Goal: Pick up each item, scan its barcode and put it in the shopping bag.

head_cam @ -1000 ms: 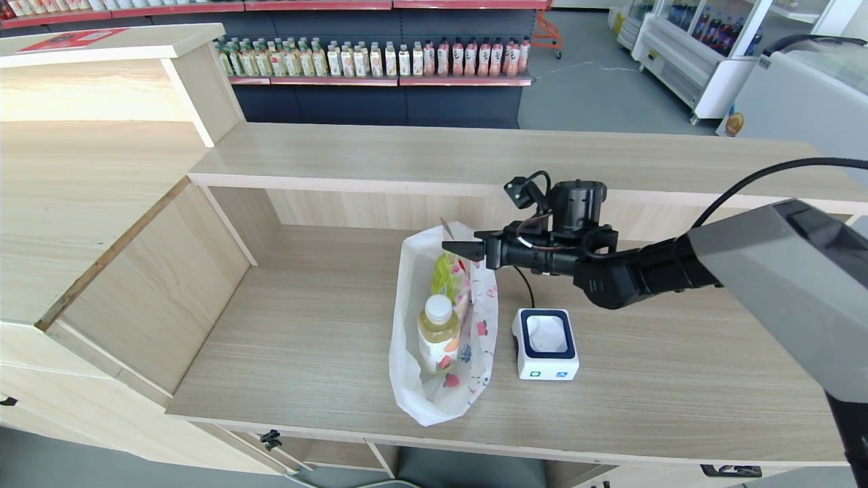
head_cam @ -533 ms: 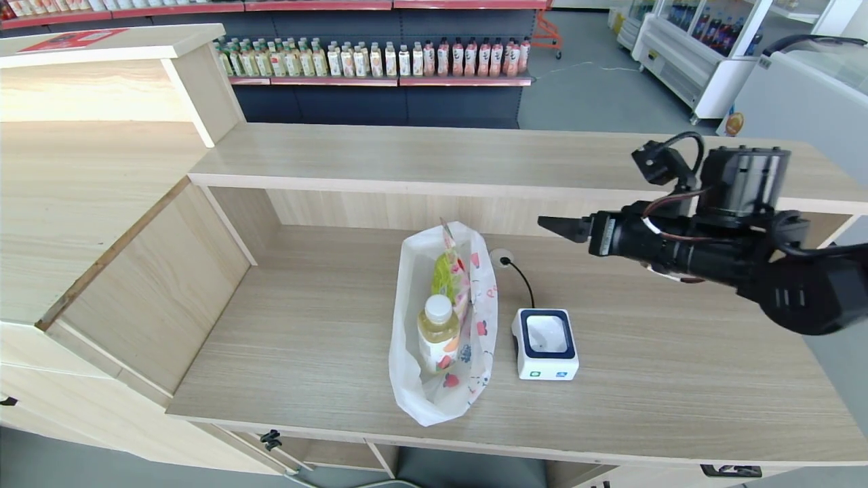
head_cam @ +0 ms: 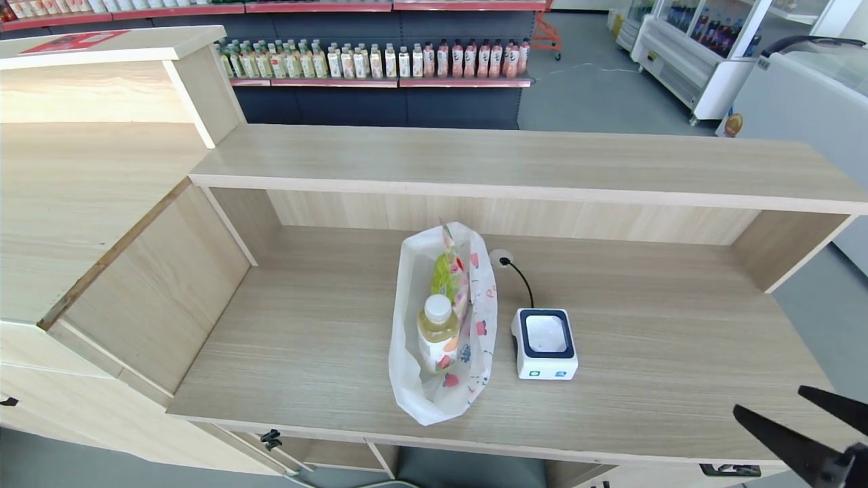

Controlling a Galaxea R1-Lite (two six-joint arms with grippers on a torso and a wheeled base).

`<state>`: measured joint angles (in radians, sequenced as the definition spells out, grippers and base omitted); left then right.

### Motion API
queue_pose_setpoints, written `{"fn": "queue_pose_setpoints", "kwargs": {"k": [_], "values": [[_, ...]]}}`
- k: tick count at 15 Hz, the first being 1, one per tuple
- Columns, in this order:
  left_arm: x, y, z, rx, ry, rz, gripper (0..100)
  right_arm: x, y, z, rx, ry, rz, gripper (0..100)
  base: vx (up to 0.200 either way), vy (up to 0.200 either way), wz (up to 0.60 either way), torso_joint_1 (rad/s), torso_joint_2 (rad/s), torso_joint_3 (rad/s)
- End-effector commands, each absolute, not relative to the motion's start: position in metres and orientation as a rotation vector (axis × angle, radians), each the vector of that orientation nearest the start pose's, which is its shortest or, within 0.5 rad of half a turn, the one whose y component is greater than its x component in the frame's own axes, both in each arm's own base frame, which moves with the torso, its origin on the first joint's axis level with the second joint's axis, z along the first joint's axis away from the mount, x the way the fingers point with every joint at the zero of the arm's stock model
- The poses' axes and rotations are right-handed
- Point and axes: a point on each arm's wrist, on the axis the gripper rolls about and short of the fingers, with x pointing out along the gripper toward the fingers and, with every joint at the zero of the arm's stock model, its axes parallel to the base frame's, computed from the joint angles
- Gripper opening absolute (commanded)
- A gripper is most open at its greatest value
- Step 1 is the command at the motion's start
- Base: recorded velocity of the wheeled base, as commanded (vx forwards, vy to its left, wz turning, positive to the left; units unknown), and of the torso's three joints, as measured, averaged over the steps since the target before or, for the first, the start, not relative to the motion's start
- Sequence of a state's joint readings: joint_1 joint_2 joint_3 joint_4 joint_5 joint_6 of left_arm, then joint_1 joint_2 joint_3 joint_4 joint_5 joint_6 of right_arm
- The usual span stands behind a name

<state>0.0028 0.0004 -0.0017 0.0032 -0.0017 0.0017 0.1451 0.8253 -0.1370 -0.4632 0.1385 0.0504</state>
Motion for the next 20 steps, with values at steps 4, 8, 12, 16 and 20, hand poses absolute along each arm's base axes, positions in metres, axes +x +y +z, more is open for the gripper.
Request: {"fn": "queue_pose_setpoints", "kwargs": {"k": [4,8,12,16,20], "values": [[-0.023,0.000,0.076,0.002,0.002,0.002,100,-0.019,0.002,0.082,-0.058,0.001,0.132,100,0.000,0.000,0.00,0.000,0.00,0.000],[-0.023,0.000,0.076,0.002,0.002,0.002,100,-0.023,0.000,0.078,-0.065,-0.029,0.005,100,0.000,0.000,0.00,0.000,0.00,0.000],[-0.023,0.000,0.076,0.002,0.002,0.002,100,-0.023,0.000,0.077,-0.066,-0.010,-0.023,100,0.000,0.000,0.00,0.000,0.00,0.000],[-0.023,0.000,0.076,0.002,0.002,0.002,100,-0.023,0.000,0.077,-0.063,-0.010,-0.023,100,0.000,0.000,0.00,0.000,0.00,0.000],[-0.023,0.000,0.076,0.002,0.002,0.002,100,-0.023,0.000,0.076,-0.063,-0.009,-0.022,100,0.000,0.000,0.00,0.000,0.00,0.000]]}}
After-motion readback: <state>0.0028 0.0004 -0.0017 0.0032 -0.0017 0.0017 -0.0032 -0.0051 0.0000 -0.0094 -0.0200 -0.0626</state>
